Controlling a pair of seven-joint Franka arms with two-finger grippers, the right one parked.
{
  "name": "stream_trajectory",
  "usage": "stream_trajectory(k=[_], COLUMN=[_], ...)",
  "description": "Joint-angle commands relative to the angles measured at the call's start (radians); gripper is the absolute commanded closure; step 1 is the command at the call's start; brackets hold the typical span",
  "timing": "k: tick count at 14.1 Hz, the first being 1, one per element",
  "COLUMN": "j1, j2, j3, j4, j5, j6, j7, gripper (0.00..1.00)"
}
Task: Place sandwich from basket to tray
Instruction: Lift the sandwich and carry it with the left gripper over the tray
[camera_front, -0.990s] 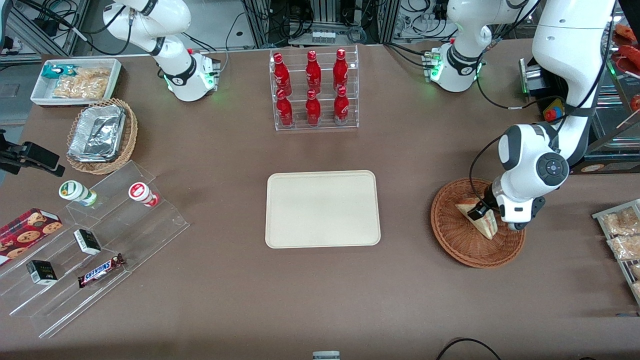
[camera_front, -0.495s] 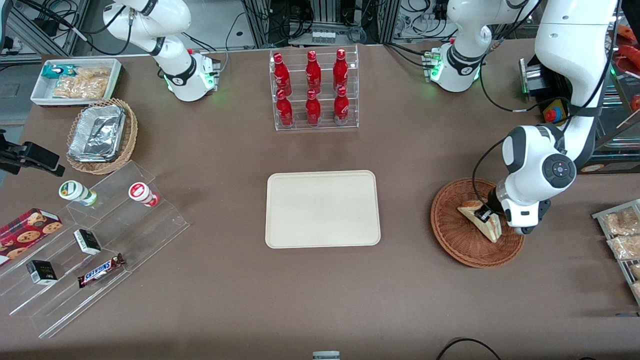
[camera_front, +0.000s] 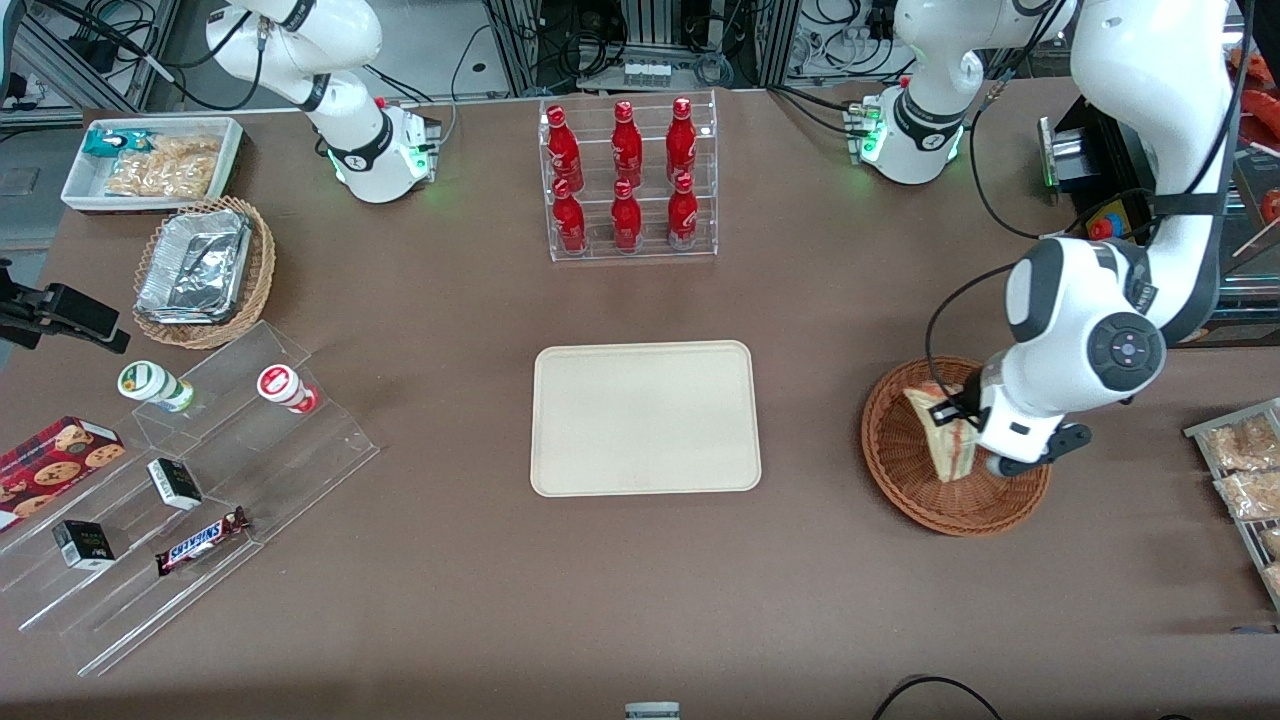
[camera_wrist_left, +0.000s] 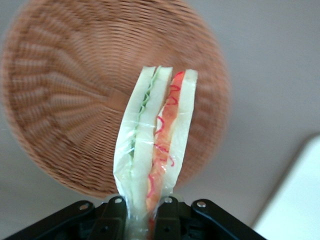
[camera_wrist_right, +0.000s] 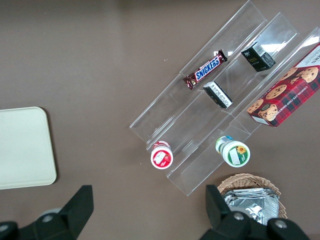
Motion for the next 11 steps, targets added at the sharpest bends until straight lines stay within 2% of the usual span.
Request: stream_trajectory(k=[1,9,11], j1=[-0.097,-0.389,-0.443], j2=[0.039,0.286,0.338], j3=[-0.032,-0.027,-0.029], j4=[0.052,0.317,0.367], j5=[0.009,0.018,0.076], j6=[-0.027,-0.033,-0.028], j7=[-0.060,-0.267,-0.357], gripper=[0.86,0.86,0.86])
